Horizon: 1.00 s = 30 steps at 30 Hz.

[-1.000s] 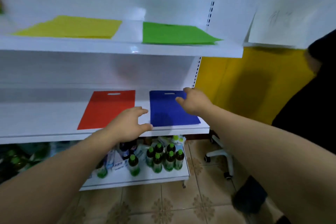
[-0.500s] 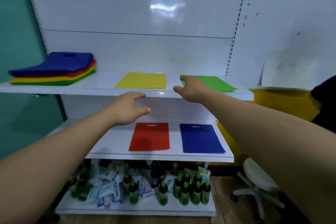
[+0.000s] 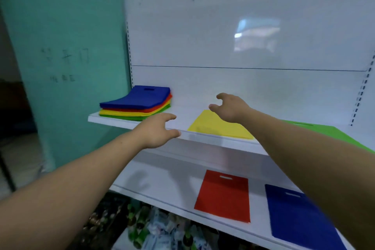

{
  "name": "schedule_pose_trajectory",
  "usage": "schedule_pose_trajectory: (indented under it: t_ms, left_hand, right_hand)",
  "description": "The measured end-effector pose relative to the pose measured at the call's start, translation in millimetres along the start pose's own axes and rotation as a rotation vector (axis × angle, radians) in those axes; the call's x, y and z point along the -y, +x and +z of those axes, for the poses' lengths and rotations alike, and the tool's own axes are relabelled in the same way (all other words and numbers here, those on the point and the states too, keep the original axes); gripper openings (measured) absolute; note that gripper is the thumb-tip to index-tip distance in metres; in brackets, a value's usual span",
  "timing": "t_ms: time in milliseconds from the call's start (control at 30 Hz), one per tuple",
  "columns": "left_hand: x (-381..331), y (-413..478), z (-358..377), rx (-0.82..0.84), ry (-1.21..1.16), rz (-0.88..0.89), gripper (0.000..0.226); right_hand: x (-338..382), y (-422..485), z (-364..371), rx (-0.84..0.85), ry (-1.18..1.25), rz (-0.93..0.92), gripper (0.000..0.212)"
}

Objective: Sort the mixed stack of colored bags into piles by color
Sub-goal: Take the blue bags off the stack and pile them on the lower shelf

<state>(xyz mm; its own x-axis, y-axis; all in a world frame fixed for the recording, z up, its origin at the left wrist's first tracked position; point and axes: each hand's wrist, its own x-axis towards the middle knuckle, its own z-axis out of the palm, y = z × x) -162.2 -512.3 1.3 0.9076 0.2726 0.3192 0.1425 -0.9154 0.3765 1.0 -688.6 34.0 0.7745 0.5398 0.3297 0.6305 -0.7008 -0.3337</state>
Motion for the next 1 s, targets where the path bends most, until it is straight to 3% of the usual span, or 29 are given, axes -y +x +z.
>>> schedule_pose_trajectory:
  t_ms: [467, 633, 1000]
  left_hand:
    - [132, 57, -32, -0.082, 0.031, -0.152, 0.061]
    - [203, 92, -51, -0.083, 0.018, -0.135, 0.062]
    - [324, 173, -82, 0.016, -0.038, -0.064, 0.062]
  right_hand:
    - [84, 122, 87, 0.078, 0.008, -0.125, 0.062]
    - [130, 166, 122, 0.046, 0.028, -0.095, 0.054]
    - [195, 251, 184, 0.04, 0.005, 0.031, 0.064]
